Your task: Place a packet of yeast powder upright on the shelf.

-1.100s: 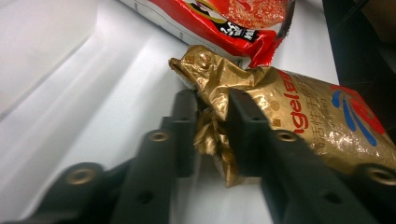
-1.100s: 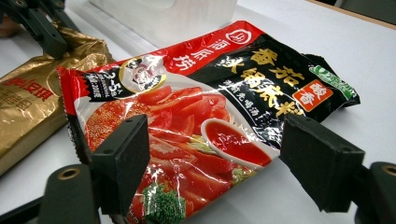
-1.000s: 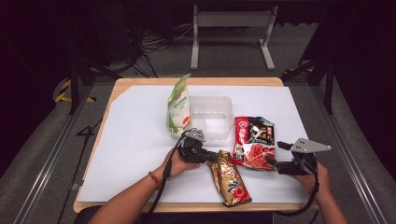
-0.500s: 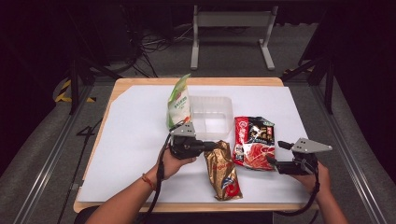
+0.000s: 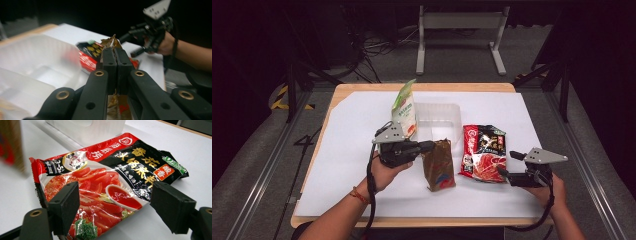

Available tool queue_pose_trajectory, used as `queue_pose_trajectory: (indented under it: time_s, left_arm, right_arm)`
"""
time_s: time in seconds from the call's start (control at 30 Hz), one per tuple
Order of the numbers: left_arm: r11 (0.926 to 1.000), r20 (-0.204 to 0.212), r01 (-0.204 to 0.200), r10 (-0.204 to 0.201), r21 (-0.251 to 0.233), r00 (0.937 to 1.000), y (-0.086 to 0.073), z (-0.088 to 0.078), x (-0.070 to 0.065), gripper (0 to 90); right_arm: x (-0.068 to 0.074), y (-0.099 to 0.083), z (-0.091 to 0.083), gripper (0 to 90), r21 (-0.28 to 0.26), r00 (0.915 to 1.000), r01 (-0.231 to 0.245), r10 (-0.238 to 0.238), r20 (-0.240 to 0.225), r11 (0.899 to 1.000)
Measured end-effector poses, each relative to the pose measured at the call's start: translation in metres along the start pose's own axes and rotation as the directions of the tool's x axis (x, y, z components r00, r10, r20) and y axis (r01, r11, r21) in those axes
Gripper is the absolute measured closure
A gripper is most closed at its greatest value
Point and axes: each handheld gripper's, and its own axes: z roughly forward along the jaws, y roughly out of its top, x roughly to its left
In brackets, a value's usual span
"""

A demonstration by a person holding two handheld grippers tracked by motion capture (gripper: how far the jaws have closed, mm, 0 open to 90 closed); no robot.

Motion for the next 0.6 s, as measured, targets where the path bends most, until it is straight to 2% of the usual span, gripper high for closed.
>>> queue_pose_trajectory:
  time_s: [0.07, 0.1, 0.17, 0.2, 0.4, 0.5, 0.57, 0.6]
  left_arm:
    - [0.9999, -0.020, -0.013, 0.013, -0.007, 0.9997, 0.003, -0.005, -0.001, 88.9]
    - [0.9996, -0.018, -0.018, 0.018, -0.022, 0.9997, 0.005, -0.008, 0.000, 88.8]
    - [0.9992, -0.039, -0.005, 0.004, -0.039, 0.9992, 0.007, -0.012, 0.000, 88.8]
    - [0.9992, -0.034, -0.005, 0.003, -0.041, 0.9994, 0.009, -0.013, 0.002, 88.8]
    - [0.9962, -0.070, 0.012, -0.018, -0.086, 0.9974, 0.016, -0.020, 0.005, 88.9]
    - [0.9935, -0.111, 0.017, -0.029, -0.113, 0.9934, 0.021, -0.022, 0.008, 88.8]
    - [0.9919, -0.150, 0.018, -0.036, -0.126, 0.9881, 0.025, -0.025, 0.010, 88.8]
    - [0.9896, -0.156, 0.025, -0.047, -0.142, 0.9866, 0.027, -0.027, 0.011, 88.8]
  right_arm:
    - [0.000, 0.000, 0.000, 23.9, 0.000, 1.0000, -0.002, 0.002, 0.000, 1.000]
    - [0.000, 0.000, 0.000, 23.8, 0.000, 1.0000, -0.003, 0.003, 0.000, 1.000]
    - [-0.001, 0.000, 0.000, 23.8, 0.000, 1.0000, -0.006, 0.006, 0.000, 1.000]
    - [-0.001, 0.000, 0.000, 23.8, 0.000, 1.0000, -0.008, 0.008, 0.001, 1.000]
    - [-0.001, 0.000, 0.000, 23.9, -0.001, 0.9999, -0.012, 0.012, 0.001, 1.000]
    - [-0.001, 0.000, 0.000, 23.9, 0.000, 0.9999, -0.009, 0.009, 0.005, 1.000]
    - [-0.001, 0.000, 0.000, 23.9, -0.001, 0.9999, -0.012, 0.012, 0.004, 1.000]
    - [-0.001, -0.001, 0.000, 23.9, -0.001, 0.9999, -0.015, 0.015, 0.004, 1.000]
